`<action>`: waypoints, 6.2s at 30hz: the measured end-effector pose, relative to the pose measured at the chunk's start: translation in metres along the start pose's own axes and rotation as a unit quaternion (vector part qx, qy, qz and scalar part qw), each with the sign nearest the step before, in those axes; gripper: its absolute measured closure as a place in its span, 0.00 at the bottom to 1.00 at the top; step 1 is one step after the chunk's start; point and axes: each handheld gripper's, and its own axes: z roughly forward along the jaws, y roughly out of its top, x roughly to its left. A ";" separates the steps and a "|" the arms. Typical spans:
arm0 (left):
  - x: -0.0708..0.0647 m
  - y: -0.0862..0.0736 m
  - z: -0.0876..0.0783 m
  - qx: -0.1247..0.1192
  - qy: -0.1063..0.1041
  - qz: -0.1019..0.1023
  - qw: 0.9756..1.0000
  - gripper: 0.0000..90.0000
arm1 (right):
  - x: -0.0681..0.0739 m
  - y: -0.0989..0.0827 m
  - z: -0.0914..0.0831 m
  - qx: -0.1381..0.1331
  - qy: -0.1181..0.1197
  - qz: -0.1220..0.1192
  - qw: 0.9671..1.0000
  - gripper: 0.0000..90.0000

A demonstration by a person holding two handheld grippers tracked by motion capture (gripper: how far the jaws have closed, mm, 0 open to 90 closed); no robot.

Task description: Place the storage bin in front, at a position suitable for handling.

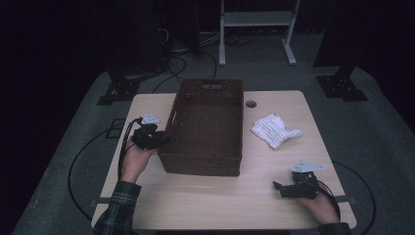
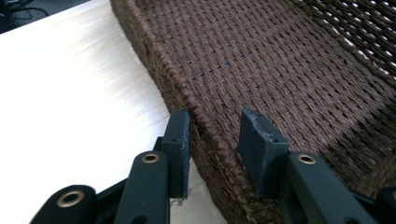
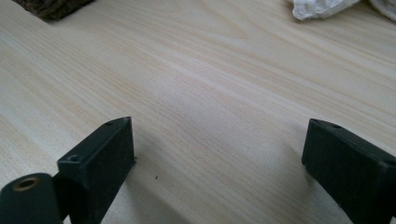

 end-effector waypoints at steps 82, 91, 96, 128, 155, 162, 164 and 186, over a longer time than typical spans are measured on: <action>-0.121 0.089 0.049 -0.029 -0.152 0.109 0.982 0.42 | 0.000 0.000 0.000 0.001 0.002 -0.001 1.000 0.10; -0.139 0.090 0.071 0.005 -0.148 0.131 0.980 0.51 | 0.000 0.000 0.000 0.001 0.002 -0.002 1.000 0.10; -0.140 0.088 0.079 0.031 -0.149 0.132 0.980 0.65 | 0.000 0.000 0.000 0.001 0.003 -0.002 1.000 0.10; -0.075 0.069 0.058 0.037 -0.101 0.108 0.988 0.91 | 0.000 0.000 0.000 0.001 0.002 -0.003 1.000 0.10; -0.115 0.049 0.036 0.035 -0.150 0.148 0.977 0.91 | 0.000 0.001 0.001 0.000 0.002 -0.003 1.000 0.10; -0.116 0.045 0.033 0.033 -0.154 0.151 0.976 0.90 | -0.002 0.003 0.003 -0.001 -0.001 -0.003 1.000 0.10; -0.116 0.045 0.033 0.032 -0.157 0.150 0.976 0.90 | -0.002 0.003 0.003 -0.001 -0.001 -0.003 1.000 0.10; -0.089 0.030 -0.011 -0.027 -0.121 0.096 0.988 0.23 | -0.001 0.003 0.003 0.001 0.002 0.001 1.000 0.10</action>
